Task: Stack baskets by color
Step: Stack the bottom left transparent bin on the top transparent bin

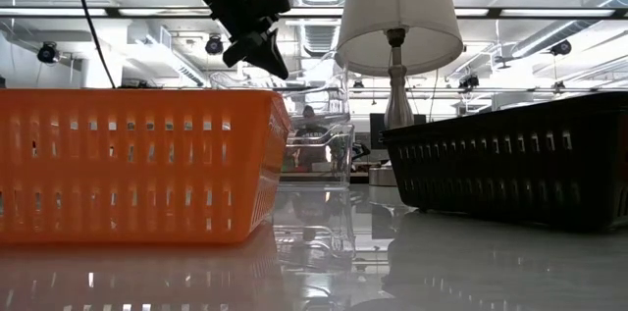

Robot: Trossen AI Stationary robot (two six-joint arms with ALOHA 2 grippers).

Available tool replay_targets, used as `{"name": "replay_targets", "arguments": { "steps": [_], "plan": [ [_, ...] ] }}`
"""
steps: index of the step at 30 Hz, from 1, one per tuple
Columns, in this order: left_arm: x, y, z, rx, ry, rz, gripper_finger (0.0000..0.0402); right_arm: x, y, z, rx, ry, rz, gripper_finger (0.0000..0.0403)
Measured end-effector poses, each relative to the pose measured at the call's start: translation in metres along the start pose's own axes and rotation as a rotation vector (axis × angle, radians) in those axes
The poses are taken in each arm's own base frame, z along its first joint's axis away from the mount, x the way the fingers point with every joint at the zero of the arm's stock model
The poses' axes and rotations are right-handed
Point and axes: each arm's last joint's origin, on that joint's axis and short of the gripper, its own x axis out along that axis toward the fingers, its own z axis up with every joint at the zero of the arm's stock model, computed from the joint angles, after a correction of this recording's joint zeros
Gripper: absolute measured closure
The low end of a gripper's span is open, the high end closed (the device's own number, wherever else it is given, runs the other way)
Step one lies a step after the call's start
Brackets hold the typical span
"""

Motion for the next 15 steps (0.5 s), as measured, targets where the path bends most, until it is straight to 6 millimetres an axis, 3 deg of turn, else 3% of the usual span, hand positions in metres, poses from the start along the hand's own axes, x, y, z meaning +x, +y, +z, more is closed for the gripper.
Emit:
{"name": "replay_targets", "arguments": {
  "steps": [15],
  "plan": [
    [0.009,-0.01,-0.008,-0.029,-0.013,0.01,0.0402,0.0,0.0,0.0,0.015,0.001,0.0,0.0394]
  ]
}}
